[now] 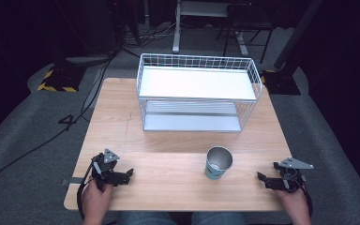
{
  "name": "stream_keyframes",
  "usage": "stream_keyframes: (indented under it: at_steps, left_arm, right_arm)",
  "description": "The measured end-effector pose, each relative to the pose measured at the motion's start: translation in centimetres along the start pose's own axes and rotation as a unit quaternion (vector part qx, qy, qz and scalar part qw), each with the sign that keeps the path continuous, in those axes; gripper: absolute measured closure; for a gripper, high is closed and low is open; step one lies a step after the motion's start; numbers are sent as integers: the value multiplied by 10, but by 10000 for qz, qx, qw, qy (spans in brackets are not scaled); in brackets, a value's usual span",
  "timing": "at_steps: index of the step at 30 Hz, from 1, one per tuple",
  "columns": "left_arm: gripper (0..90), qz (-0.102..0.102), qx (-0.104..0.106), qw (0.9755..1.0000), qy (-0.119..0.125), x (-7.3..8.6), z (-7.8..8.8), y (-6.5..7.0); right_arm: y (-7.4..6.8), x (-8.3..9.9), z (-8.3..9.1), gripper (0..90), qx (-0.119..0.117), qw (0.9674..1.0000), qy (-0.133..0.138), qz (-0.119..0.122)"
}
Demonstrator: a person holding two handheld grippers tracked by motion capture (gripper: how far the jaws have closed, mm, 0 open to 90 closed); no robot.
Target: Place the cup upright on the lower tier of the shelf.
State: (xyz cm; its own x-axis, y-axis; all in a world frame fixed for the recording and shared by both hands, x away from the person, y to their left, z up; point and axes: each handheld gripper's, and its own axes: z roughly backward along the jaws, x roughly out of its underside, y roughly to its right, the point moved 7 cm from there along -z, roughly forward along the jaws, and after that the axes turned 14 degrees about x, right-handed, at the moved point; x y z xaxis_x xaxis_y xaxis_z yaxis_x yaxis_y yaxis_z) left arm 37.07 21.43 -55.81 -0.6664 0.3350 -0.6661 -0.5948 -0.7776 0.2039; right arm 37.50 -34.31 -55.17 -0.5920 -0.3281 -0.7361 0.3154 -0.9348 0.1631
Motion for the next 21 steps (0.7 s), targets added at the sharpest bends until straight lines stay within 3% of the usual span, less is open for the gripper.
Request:
stream_keyframes:
  at_steps: [11,21]
  left_arm:
    - [1,15,9,10000,2,0,0,0]
    - [1,11,-8,10000,7,-2,-1,0]
  right_arm:
    - [-1,-5,6,149,-30,9999,109,-59]
    - [-16,-20,30,149,-232,9987,447,58]
